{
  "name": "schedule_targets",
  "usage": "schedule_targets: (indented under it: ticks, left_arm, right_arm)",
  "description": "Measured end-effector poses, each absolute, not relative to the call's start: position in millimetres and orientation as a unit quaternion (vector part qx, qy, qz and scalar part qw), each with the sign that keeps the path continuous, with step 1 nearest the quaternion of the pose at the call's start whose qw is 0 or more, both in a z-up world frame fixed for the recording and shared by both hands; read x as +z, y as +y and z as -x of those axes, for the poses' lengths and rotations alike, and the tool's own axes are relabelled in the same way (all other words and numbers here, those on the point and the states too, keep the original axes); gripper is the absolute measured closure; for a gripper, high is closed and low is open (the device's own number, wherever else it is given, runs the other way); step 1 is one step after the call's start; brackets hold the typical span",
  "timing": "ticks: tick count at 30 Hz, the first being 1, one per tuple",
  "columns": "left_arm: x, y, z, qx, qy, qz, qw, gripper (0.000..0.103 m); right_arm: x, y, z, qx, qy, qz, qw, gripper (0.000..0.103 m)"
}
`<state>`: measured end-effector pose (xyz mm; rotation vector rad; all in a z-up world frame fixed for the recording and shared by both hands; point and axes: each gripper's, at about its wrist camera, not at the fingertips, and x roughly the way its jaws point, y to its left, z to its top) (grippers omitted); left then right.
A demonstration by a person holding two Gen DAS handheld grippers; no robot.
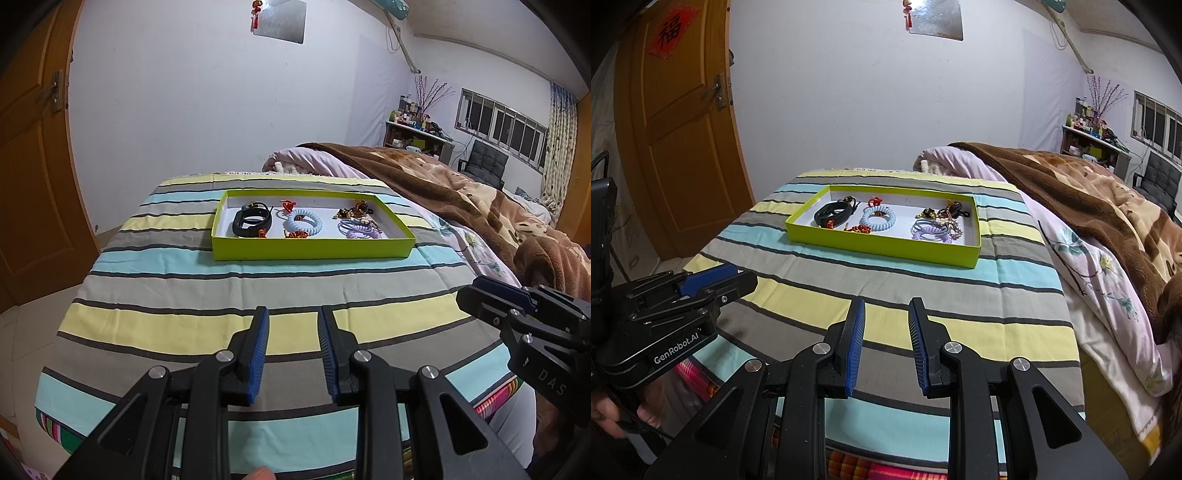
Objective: Organize jewelry
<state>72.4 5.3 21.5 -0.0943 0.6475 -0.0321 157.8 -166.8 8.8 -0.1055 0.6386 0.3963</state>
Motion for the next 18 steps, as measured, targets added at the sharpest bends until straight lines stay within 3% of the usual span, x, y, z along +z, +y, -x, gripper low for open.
schedule_targets:
  ticks: [18]
  left_arm:
    - [20.7, 3.5, -72.5, 0.001, 0.316, 0.035, 0.948, 0.075]
  right_arm:
    - [10.1, -166.1, -159.5, 0.194, 0.31, 0.053, 0.929, 0.078]
